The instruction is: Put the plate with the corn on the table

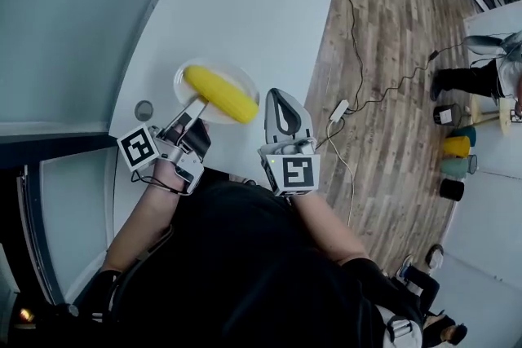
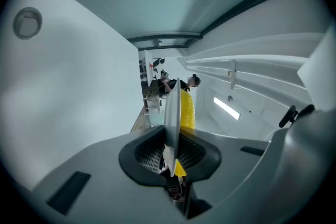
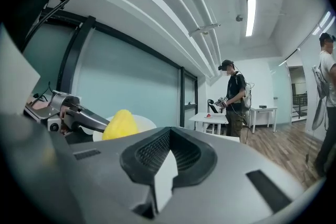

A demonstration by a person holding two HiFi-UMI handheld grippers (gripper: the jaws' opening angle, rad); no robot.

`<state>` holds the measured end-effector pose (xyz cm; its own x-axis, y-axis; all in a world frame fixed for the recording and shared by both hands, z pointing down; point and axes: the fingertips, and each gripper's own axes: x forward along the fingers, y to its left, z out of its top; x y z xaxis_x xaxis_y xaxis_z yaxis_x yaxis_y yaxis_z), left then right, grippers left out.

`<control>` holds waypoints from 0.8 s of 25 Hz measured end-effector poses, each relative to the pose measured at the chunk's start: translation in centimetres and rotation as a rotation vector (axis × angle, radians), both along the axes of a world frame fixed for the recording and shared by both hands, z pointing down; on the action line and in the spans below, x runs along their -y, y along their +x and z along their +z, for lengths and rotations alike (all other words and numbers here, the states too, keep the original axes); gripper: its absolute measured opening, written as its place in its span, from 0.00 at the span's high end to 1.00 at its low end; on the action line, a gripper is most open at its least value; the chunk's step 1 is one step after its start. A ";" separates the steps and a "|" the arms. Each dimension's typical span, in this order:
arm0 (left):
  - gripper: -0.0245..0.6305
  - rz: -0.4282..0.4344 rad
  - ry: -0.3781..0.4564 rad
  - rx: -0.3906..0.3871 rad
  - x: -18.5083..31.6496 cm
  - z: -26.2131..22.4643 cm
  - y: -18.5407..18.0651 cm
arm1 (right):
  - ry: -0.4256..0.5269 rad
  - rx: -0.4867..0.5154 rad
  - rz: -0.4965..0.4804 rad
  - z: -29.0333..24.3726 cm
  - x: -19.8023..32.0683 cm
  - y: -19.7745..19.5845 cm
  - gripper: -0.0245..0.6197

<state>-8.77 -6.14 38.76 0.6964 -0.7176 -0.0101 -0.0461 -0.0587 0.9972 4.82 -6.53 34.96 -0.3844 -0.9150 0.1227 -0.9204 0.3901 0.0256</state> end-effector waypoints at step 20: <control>0.90 0.004 -0.029 0.028 12.8 8.9 0.5 | -0.063 0.061 0.087 3.5 7.9 1.7 0.96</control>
